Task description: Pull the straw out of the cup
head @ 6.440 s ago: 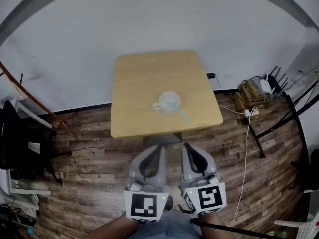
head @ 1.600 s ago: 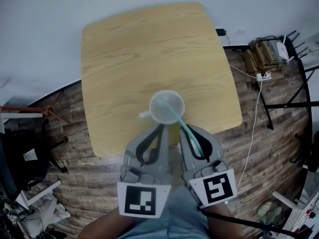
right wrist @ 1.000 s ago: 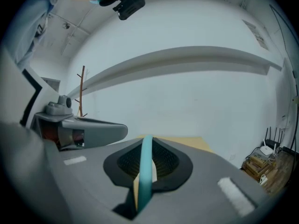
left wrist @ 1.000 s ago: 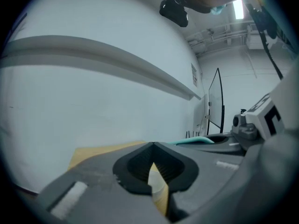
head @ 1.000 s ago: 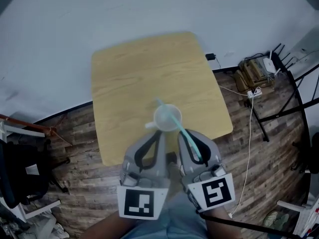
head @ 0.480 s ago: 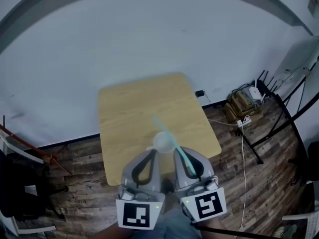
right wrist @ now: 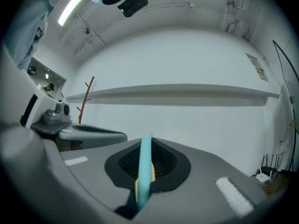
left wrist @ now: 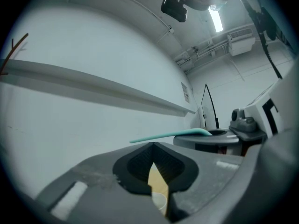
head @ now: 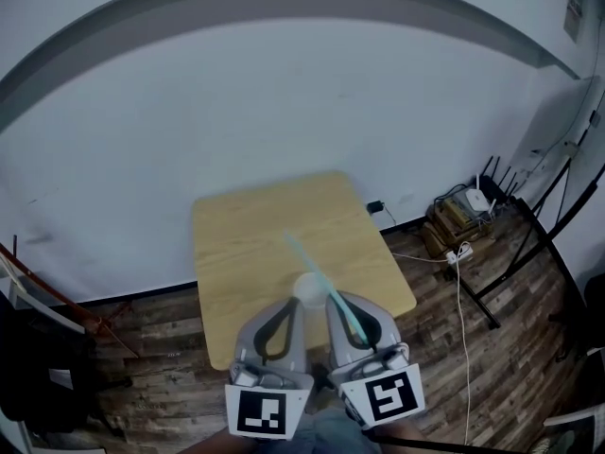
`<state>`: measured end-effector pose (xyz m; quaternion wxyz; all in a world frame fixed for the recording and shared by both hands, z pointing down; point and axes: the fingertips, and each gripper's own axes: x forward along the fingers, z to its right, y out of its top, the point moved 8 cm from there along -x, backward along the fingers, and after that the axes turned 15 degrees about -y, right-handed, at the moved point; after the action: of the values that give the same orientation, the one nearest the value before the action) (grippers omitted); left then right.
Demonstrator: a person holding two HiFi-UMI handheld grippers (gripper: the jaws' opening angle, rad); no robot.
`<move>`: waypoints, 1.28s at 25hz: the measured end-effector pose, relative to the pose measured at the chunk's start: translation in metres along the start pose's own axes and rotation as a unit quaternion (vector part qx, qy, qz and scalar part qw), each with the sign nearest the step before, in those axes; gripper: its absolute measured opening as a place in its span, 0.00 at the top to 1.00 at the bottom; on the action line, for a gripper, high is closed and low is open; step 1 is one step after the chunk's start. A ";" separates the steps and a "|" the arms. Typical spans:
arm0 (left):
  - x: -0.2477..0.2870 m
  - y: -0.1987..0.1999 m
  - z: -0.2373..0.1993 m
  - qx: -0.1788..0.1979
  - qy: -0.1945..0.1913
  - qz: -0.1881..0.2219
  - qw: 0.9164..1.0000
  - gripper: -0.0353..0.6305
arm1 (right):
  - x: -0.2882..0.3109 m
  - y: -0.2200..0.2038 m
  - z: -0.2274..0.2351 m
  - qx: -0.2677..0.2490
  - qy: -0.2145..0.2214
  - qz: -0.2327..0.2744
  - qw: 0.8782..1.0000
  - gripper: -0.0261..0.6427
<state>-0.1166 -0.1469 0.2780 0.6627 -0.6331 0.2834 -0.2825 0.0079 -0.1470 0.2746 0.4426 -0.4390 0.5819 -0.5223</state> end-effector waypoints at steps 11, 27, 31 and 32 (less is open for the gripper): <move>-0.001 0.003 -0.002 0.006 -0.008 0.004 1.000 0.92 | 0.001 0.006 -0.003 -0.003 -0.007 0.010 1.000 0.95; -0.005 -0.002 -0.007 0.000 0.001 0.004 1.000 0.92 | 0.002 0.003 -0.007 -0.011 -0.006 0.004 1.000 0.95; -0.005 -0.003 -0.006 -0.002 0.001 0.002 1.000 0.92 | 0.001 0.003 -0.006 -0.007 -0.008 0.005 1.000 0.95; -0.005 -0.003 -0.006 -0.001 0.000 0.001 1.000 0.92 | 0.001 0.002 -0.006 -0.007 -0.008 0.004 1.000 0.95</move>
<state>-0.1241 -0.1476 0.2811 0.6620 -0.6336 0.2843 -0.2818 0.0019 -0.1462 0.2728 0.4463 -0.4436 0.5839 -0.5128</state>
